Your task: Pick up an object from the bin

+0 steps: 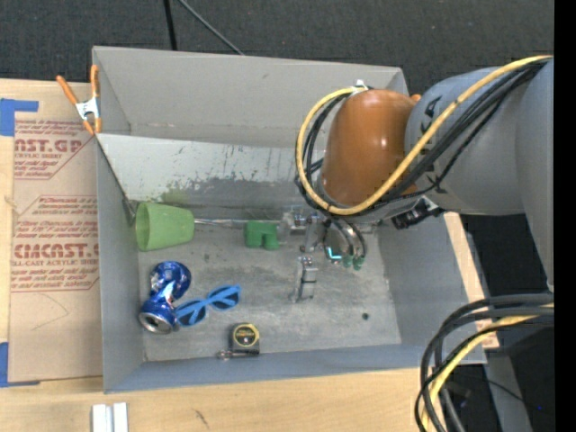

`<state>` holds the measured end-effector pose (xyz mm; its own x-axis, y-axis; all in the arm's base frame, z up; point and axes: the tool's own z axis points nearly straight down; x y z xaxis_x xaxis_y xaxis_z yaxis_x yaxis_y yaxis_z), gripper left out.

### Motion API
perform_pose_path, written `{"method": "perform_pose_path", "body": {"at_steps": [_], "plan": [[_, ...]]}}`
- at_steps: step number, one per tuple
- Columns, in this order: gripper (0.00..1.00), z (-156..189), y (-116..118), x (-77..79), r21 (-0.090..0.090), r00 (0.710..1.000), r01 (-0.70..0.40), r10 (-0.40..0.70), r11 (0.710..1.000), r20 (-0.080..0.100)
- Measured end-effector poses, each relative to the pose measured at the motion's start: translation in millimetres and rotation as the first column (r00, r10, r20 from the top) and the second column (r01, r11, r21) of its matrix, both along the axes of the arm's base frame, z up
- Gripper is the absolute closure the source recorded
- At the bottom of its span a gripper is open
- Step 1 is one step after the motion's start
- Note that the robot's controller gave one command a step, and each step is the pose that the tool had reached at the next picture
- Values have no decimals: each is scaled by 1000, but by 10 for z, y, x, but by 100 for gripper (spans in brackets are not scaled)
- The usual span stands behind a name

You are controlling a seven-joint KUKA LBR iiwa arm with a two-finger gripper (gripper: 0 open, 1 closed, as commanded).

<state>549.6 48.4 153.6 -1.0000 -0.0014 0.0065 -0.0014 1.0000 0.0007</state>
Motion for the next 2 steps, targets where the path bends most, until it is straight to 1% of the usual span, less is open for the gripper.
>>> {"method": "perform_pose_path", "body": {"at_steps": [1,2], "plan": [[0,-676,661,-133,2,998,59,-59,998,-1],[0,-854,1175,-236,2,999,47,-47,999,4]]}}
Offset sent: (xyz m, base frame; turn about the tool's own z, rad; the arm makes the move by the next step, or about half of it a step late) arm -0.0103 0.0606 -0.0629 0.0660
